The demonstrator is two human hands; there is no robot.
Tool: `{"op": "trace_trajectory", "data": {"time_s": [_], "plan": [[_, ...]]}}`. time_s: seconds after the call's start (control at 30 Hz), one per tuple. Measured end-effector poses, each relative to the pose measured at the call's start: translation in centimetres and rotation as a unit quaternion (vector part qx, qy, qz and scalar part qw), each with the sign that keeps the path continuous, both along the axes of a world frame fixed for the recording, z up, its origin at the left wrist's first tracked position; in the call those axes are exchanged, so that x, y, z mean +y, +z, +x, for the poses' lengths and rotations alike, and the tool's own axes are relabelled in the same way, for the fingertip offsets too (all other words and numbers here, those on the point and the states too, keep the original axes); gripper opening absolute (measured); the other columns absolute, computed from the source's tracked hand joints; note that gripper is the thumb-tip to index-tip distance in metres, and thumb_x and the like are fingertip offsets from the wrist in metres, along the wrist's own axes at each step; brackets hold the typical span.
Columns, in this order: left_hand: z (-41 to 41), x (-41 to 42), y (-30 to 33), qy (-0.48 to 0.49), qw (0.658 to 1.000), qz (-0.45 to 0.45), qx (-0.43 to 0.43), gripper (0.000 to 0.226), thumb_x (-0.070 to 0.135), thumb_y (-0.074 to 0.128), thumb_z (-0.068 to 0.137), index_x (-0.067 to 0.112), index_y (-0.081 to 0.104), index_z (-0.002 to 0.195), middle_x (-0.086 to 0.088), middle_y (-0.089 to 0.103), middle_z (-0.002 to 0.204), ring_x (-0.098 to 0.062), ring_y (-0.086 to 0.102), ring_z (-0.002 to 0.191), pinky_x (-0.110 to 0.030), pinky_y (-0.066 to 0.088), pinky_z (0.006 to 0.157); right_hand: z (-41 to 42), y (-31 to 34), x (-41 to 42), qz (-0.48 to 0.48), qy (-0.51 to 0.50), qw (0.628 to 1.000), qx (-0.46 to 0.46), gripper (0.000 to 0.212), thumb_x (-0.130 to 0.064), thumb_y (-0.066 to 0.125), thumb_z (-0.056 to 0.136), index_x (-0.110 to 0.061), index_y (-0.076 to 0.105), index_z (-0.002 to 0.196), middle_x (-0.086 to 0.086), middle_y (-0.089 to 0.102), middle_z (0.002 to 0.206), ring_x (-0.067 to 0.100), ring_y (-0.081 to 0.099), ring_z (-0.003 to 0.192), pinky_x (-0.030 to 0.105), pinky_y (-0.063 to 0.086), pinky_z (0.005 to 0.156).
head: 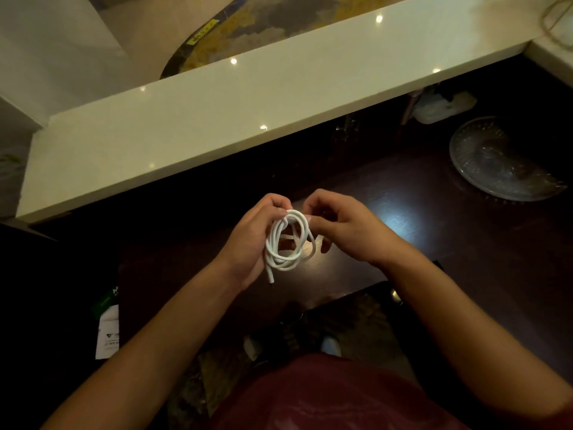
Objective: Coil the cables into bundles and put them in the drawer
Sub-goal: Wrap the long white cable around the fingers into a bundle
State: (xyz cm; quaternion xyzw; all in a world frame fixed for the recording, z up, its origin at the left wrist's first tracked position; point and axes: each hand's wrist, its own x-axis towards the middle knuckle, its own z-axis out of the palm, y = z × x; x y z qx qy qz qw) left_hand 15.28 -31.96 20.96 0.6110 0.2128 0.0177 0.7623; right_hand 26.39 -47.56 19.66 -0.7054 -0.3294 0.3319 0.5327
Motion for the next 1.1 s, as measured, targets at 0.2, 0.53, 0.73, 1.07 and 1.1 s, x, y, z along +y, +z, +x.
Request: {"op": "trace_trajectory", "data": {"time_s": [0.2,0.53,0.73,1.07,1.1], "plan": [[0.0,-0.5,0.2,-0.031,0.995,0.089,0.026,0.013,0.022,0.057,0.1,0.013,0.057,0.092,0.003,0.069,0.077,-0.012,0.068,0.074,-0.028,0.053,0.072,0.0,0.3,0.3,-0.005,0.04,0.998,0.04,0.007,-0.006,0.062,0.097,-0.002,0.064,0.102,0.024,0.068,0.091,0.017,0.064,0.07,0.032,0.051,0.056],[-0.7,0.1,-0.3,-0.143,0.95,0.273,0.052,0.025,0.031,0.051,0.104,0.014,0.07,0.107,-0.006,0.075,0.096,-0.02,0.071,0.091,-0.031,0.055,0.081,-0.1,0.0,0.3,-0.079,0.019,0.997,0.006,0.007,-0.013,0.065,0.095,-0.011,0.066,0.089,0.006,0.067,0.071,0.015,0.061,0.059,0.035,0.049,0.05],[-0.9,0.7,-0.5,-0.133,0.983,0.12,0.034,0.011,0.017,0.06,0.098,0.009,0.065,0.103,-0.001,0.072,0.088,-0.011,0.068,0.08,-0.025,0.054,0.07,-0.2,0.0,0.6,-0.047,0.001,0.999,0.01,0.009,-0.02,0.07,0.094,-0.013,0.069,0.088,-0.003,0.063,0.064,0.006,0.055,0.053,0.025,0.042,0.048],[-0.5,1.3,-0.5,0.032,0.998,-0.04,-0.031,0.01,0.015,0.067,0.092,0.007,0.059,0.092,-0.014,0.068,0.091,-0.022,0.07,0.078,-0.037,0.063,0.063,-1.3,-3.0,-0.2,-0.053,-0.05,0.976,0.205,0.027,0.0,0.046,0.092,0.005,0.069,0.103,0.024,0.073,0.091,0.026,0.069,0.076,0.036,0.052,0.064],[-0.3,1.4,-0.5,0.052,0.997,-0.043,-0.036,0.009,0.015,0.065,0.09,0.009,0.059,0.091,-0.018,0.068,0.094,-0.026,0.07,0.081,-0.041,0.063,0.065,-1.7,-3.3,-0.2,-0.066,-0.01,0.974,0.218,0.029,-0.001,0.046,0.091,0.006,0.069,0.109,0.027,0.073,0.099,0.028,0.07,0.08,0.037,0.053,0.067]]}}
